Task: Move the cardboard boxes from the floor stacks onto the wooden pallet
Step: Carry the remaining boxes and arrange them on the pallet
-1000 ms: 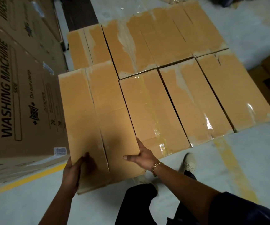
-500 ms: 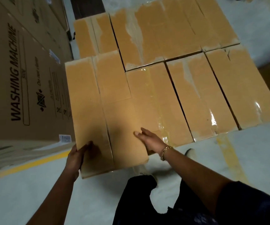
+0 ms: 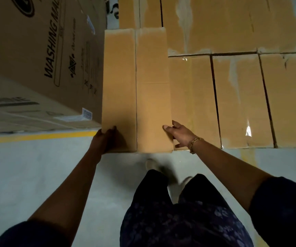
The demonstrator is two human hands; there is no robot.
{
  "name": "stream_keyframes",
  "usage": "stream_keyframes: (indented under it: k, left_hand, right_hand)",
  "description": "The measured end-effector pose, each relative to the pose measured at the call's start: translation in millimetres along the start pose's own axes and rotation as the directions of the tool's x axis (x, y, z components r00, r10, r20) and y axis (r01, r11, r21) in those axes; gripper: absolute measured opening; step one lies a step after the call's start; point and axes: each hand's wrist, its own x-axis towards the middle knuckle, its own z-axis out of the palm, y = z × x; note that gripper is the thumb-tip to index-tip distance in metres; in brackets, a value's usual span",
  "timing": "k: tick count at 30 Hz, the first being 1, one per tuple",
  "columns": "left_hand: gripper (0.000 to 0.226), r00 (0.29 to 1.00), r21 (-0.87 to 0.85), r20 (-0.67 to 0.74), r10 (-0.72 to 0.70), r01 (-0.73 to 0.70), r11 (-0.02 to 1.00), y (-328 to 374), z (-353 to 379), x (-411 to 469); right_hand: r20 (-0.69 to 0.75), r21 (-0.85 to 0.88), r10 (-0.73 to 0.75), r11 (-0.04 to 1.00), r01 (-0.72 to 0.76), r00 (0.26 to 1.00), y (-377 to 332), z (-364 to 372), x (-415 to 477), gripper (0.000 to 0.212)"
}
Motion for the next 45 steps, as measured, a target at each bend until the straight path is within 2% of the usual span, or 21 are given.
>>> stream_keyframes:
  k: [2, 5, 11, 16, 20, 32, 45]
  left_hand:
    - [0.064, 1.000, -0.008, -0.015, -0.026, 0.026, 1.000, -9.3, 1.8, -4.3]
    - [0.070, 0.998, -0.041, -0.038, -0.043, 0.041, 0.998, -20.8, 2.2, -10.4]
    - [0.061, 0.997, -0.102, -0.070, 0.025, -0.032, 0.994, -28.8, 7.1, -13.9]
    - [0.057, 0.991, -0.088, -0.119, 0.067, -0.078, 0.993, -32.8, 10.6, -14.0]
    - [0.064, 0.991, -0.062, -0.101, 0.084, -0.090, 0.994, -35.3, 8.0, -13.5]
    - [0.067, 0.989, 0.001, -0.109, 0.095, -0.096, 0.995, -40.7, 5.5, -14.9]
    - [0.067, 0.989, -0.024, -0.098, 0.113, -0.116, 0.993, -38.9, 6.4, -19.4]
  right_hand:
    - [-0.017, -0.049, -0.014, 0.999, 0.013, 1.000, 4.9, 4.8, -1.2, 0.079]
    - [-0.034, -0.022, -0.012, 1.000, 0.011, 0.999, 11.6, 9.9, -4.3, 0.074]
    - [-0.041, 0.050, -0.004, 0.999, 0.006, 0.999, 16.9, 14.0, -5.4, 0.071]
    - [-0.058, 0.093, -0.028, 0.995, 0.033, 0.998, 24.7, 19.3, -7.4, 0.065]
    - [-0.076, 0.096, -0.044, 0.994, 0.051, 0.996, 26.0, 22.9, -8.1, 0.064]
    - [-0.097, 0.083, -0.058, 0.994, 0.067, 0.994, 26.2, 26.1, -11.9, 0.062]
    - [-0.090, 0.084, -0.043, 0.995, 0.051, 0.995, 27.9, 22.9, -12.2, 0.061]
